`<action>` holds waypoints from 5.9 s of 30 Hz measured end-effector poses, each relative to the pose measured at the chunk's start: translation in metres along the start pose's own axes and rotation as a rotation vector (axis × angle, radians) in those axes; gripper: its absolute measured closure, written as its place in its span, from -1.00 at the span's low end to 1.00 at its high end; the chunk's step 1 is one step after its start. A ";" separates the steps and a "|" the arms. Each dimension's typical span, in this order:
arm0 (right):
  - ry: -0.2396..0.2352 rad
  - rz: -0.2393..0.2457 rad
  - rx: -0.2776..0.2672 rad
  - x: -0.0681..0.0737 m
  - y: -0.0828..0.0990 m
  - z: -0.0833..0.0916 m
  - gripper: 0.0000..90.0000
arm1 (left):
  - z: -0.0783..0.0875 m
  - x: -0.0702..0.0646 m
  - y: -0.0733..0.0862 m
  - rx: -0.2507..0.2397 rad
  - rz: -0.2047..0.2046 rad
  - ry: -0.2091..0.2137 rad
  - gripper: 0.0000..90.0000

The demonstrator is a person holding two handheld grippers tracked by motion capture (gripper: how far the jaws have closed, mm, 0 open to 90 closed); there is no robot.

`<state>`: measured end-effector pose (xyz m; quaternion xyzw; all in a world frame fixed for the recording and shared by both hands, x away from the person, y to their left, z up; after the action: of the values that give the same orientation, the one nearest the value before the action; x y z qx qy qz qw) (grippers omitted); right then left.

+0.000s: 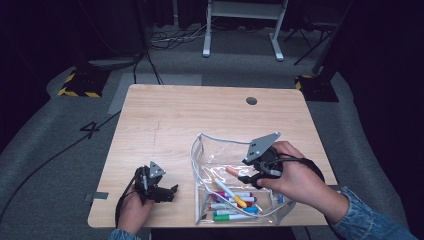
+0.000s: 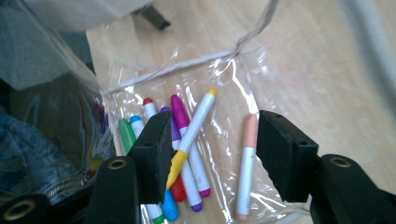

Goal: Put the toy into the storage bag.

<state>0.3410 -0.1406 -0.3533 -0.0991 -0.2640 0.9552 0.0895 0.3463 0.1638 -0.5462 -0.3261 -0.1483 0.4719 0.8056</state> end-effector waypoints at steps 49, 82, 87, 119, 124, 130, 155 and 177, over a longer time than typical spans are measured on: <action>0.165 -0.619 0.095 -0.097 0.192 0.030 0.16 | 0.000 0.000 0.000 -0.001 0.006 0.001 -1.00; 0.195 -0.833 0.207 -0.109 0.261 -0.031 0.72 | 0.000 0.000 0.000 -0.001 0.003 0.001 -1.00; 0.200 -0.804 0.171 -0.109 0.249 -0.009 0.72 | 0.000 0.000 0.000 -0.001 0.006 0.001 -1.00; 0.128 -0.513 0.004 -0.073 0.124 0.093 0.72 | 0.000 -0.001 0.000 0.001 0.008 0.000 -1.00; 0.113 -0.479 -0.021 -0.066 0.107 0.101 0.72 | 0.000 -0.001 0.000 -0.001 0.008 0.000 -1.00; 0.110 -0.431 -0.023 -0.058 0.089 0.106 0.72 | 0.000 -0.001 0.000 -0.001 0.008 0.000 -1.00; -0.085 -0.149 0.009 0.001 0.013 0.052 0.72 | 0.000 0.000 0.000 0.000 0.005 -0.001 -1.00; -0.204 0.018 0.196 0.035 -0.007 -0.018 0.72 | 0.000 0.000 0.000 0.000 0.005 0.000 -1.00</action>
<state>0.3127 -0.1180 -0.3697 0.0053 -0.1765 0.9823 0.0629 0.3457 0.1637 -0.5463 -0.3264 -0.1477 0.4739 0.8044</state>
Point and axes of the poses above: each handheld gripper's, and its own axes: z roughly backward along the jaws, y roughly out of its underside, x roughly to its left, the point moved 4 cm from there along -z, roughly forward along the jaws, and after that the axes turned 4 degrees about z, right-handed, at the moved point
